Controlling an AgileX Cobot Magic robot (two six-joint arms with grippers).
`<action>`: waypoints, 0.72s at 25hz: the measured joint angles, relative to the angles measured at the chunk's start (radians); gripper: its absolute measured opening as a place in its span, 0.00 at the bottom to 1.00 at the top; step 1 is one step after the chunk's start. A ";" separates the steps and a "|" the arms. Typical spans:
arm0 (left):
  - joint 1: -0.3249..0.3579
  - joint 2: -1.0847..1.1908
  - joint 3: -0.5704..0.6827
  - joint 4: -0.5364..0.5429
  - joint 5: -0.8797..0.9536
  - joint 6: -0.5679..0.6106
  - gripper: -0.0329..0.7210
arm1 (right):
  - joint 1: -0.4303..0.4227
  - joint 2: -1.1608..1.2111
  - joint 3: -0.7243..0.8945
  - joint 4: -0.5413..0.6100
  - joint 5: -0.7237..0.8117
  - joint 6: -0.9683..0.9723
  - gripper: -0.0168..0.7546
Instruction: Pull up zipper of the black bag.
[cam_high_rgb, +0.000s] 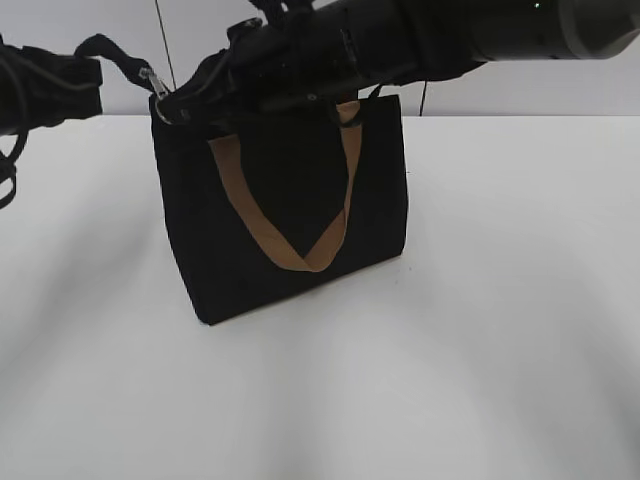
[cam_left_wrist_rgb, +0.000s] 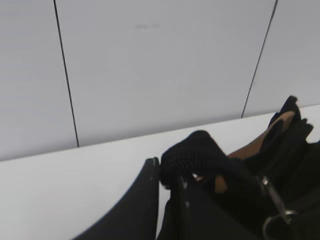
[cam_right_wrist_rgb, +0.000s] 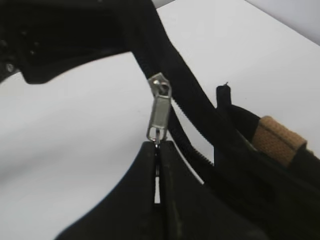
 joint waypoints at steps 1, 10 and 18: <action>0.000 0.000 0.000 0.000 0.036 0.000 0.08 | -0.001 -0.006 0.000 -0.005 0.012 0.004 0.00; 0.016 0.000 0.000 -0.008 0.213 0.000 0.08 | -0.057 -0.045 -0.001 -0.242 0.080 0.211 0.00; 0.017 0.000 0.000 -0.013 0.300 0.000 0.08 | -0.139 -0.054 -0.001 -0.318 0.081 0.268 0.00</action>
